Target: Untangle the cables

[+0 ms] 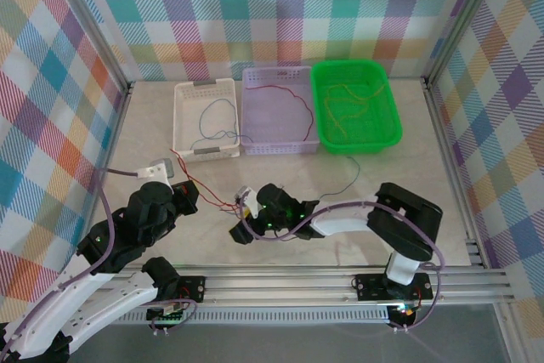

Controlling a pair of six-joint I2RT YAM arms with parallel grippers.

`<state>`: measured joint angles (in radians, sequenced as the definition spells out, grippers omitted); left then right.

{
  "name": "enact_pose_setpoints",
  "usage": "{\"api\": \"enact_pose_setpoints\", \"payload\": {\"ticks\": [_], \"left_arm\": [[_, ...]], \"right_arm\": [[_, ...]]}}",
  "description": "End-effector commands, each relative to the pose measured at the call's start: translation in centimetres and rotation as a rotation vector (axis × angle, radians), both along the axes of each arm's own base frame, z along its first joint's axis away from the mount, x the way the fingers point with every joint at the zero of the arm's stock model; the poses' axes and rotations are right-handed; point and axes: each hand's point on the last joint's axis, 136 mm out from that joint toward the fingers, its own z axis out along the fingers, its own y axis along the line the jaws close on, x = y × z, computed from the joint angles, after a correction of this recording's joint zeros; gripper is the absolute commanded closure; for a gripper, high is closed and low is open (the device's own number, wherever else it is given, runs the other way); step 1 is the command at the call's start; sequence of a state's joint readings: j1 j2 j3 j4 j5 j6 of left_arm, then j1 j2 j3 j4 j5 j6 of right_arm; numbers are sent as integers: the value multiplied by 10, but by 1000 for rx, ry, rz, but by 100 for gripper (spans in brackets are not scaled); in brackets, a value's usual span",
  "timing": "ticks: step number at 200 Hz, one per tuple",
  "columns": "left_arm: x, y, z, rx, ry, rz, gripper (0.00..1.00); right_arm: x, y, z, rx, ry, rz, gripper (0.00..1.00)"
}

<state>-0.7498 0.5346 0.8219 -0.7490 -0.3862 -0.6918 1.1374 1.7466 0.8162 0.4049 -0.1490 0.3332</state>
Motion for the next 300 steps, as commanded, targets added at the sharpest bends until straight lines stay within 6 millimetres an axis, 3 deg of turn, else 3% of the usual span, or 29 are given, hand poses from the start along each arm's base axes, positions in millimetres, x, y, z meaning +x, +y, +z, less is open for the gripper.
{"api": "enact_pose_setpoints", "payload": {"ticks": [1, 42, 73, 137, 173, 195, 255, 300], "left_arm": [[2, 2, 12, -51, -30, 23, 100], [0, 4, 11, -53, -31, 26, 100], [-1, 6, 13, -59, -40, 30, 100], [-2, 6, 17, -80, -46, 32, 100], [-5, 11, 19, -73, -54, 41, 100], [-8, 19, 22, -50, -64, 54, 100], [-18, 44, 18, 55, -78, 96, 100], [-19, 51, 15, 116, -73, 104, 100]], "right_arm": [[15, 22, 15, 68, -48, -69, 37], [34, 10, 8, 26, -101, -190, 65], [38, -1, -1, -3, -109, -232, 66], [39, 2, -6, 18, -86, -244, 68], [41, -4, -7, 0, -96, -268, 97], [41, -23, -10, -48, -118, -298, 100], [44, -105, -17, -188, -126, -425, 100], [63, -169, 8, -187, -106, -587, 100]]}}
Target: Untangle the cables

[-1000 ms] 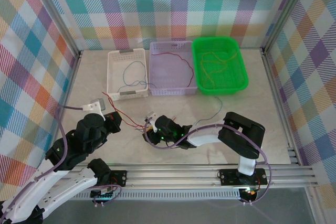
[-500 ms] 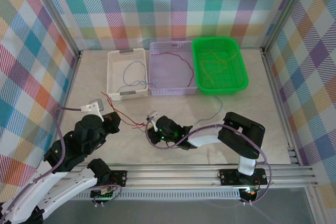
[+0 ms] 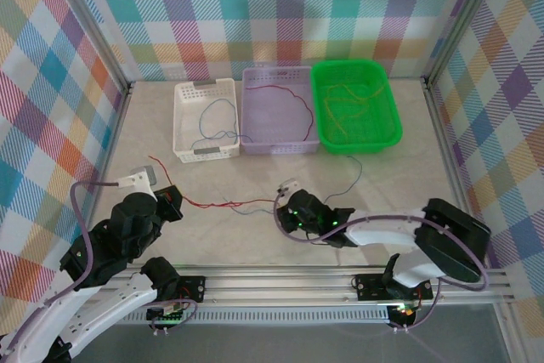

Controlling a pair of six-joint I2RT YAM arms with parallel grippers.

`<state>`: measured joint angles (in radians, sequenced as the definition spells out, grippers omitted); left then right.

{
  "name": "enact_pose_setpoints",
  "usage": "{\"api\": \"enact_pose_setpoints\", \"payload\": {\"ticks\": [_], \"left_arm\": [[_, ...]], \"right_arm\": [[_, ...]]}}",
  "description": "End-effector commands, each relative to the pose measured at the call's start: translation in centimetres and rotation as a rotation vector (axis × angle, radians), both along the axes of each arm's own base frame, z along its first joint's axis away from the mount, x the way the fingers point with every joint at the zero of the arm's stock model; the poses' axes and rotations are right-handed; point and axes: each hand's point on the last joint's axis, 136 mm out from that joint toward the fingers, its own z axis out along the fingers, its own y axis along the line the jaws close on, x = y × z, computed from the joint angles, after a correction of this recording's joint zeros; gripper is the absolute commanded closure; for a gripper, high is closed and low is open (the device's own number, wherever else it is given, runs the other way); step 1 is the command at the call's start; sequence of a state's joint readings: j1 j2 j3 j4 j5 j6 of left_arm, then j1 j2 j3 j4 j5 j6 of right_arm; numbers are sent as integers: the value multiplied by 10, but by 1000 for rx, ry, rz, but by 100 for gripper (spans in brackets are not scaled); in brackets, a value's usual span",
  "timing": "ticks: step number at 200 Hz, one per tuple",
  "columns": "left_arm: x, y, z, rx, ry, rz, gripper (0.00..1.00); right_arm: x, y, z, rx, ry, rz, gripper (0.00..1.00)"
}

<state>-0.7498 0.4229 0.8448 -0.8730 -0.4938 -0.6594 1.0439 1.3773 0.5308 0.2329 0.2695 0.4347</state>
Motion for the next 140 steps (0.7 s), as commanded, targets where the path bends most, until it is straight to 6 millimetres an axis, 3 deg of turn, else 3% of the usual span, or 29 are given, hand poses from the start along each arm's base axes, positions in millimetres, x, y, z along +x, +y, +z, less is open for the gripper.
{"api": "enact_pose_setpoints", "payload": {"ticks": [1, 54, 93, 111, 140], "left_arm": [[-2, 13, 6, 56, -19, 27, 100], [-1, 19, 2, 117, -16, 44, 100], [3, 13, -4, 130, -1, 31, 100], [4, 12, -6, 131, -1, 29, 100], [6, 8, -6, 128, 0, 17, 100]], "right_arm": [[10, -36, 12, -20, 2, -104, 100], [27, -103, 108, 97, -117, -243, 100], [26, -118, 168, 74, -193, -247, 100], [28, -115, 193, 96, -222, -241, 100], [49, -104, 209, 6, -206, -250, 100]]}}
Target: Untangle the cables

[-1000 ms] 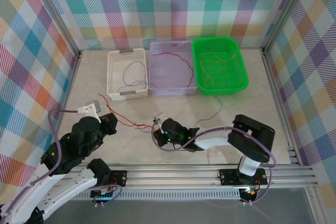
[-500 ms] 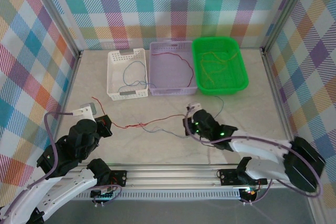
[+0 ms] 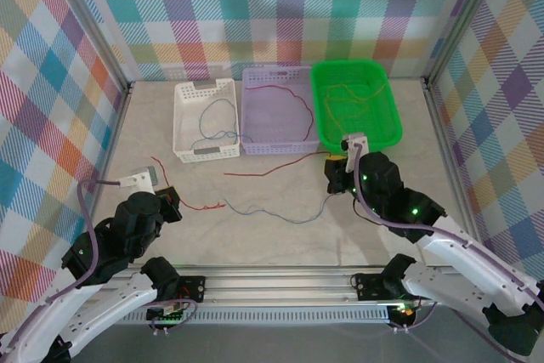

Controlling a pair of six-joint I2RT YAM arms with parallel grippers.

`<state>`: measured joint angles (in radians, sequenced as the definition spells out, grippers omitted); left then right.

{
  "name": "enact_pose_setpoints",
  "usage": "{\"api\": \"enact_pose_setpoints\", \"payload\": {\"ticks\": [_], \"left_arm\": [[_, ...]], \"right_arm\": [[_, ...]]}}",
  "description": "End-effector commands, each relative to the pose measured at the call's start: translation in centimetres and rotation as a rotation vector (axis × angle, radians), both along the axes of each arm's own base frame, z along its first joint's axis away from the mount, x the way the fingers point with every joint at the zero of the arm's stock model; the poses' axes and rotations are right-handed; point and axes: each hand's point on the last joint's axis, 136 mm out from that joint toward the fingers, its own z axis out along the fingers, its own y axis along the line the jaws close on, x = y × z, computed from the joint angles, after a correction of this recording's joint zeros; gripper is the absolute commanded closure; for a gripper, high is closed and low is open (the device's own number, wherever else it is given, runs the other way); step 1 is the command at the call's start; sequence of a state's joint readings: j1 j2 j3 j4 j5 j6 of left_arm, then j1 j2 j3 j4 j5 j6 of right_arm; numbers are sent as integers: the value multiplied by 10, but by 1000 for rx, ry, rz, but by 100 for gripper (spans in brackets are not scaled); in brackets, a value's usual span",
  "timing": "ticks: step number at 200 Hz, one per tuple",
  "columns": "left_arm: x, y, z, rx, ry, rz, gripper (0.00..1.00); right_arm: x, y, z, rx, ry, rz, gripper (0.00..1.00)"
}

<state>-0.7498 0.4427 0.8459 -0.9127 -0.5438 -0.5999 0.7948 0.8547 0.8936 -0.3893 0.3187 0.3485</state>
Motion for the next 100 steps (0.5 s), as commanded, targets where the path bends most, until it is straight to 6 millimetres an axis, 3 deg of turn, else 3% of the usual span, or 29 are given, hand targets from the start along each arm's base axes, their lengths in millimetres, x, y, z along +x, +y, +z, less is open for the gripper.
{"api": "enact_pose_setpoints", "payload": {"ticks": [1, 52, 100], "left_arm": [[4, -1, 1, 16, -17, 1, 100], [3, -3, 2, -1, -21, -11, 100], [2, -5, -3, -21, -17, -19, 100]], "right_arm": [[15, 2, 1, -132, 41, -22, 100], [85, 34, 36, -166, 70, -63, 100], [155, 95, 31, -134, 123, 3, 100]]}}
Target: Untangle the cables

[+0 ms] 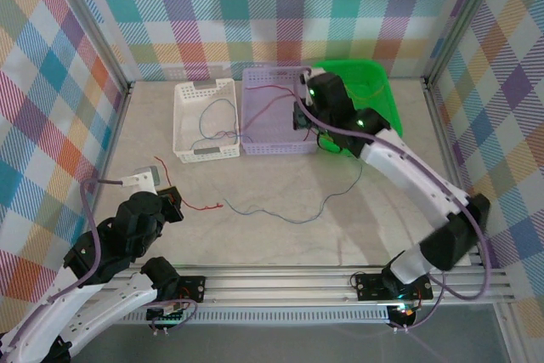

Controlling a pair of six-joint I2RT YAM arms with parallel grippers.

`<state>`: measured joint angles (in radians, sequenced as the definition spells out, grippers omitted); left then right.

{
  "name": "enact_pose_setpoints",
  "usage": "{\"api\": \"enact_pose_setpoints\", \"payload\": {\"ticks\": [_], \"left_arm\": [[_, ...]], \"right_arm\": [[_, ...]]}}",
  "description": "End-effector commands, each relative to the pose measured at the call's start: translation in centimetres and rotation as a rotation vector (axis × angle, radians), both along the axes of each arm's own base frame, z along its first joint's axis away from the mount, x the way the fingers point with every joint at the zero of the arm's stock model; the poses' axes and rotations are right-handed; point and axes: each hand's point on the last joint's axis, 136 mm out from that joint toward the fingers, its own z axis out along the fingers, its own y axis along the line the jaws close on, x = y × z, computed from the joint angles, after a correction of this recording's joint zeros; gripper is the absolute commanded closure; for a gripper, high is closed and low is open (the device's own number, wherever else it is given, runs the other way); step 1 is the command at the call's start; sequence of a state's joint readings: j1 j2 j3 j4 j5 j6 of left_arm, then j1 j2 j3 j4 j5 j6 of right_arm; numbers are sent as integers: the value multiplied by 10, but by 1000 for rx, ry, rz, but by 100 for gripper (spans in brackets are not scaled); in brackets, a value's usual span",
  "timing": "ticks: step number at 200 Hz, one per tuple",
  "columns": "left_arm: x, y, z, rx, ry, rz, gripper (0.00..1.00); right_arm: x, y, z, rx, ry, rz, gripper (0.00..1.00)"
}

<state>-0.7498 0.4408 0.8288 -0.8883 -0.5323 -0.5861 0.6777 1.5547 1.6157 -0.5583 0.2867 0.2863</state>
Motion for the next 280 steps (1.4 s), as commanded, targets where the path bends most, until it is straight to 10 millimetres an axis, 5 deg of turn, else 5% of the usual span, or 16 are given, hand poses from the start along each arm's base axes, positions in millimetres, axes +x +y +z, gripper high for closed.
{"api": "enact_pose_setpoints", "payload": {"ticks": [1, 62, 127, 280], "left_arm": [[1, -1, -1, -23, -12, -2, 100], [0, -7, -10, -47, 1, -20, 100], [2, -12, -12, -59, 0, -32, 100], [5, -18, -22, -57, 25, -42, 100]], "right_arm": [[21, 27, -9, 6, 36, 62, 100], [110, 47, -49, 94, 146, -3, 100], [171, 41, -108, 132, 231, -105, 100], [192, -21, -240, 84, 458, -467, 100]]}}
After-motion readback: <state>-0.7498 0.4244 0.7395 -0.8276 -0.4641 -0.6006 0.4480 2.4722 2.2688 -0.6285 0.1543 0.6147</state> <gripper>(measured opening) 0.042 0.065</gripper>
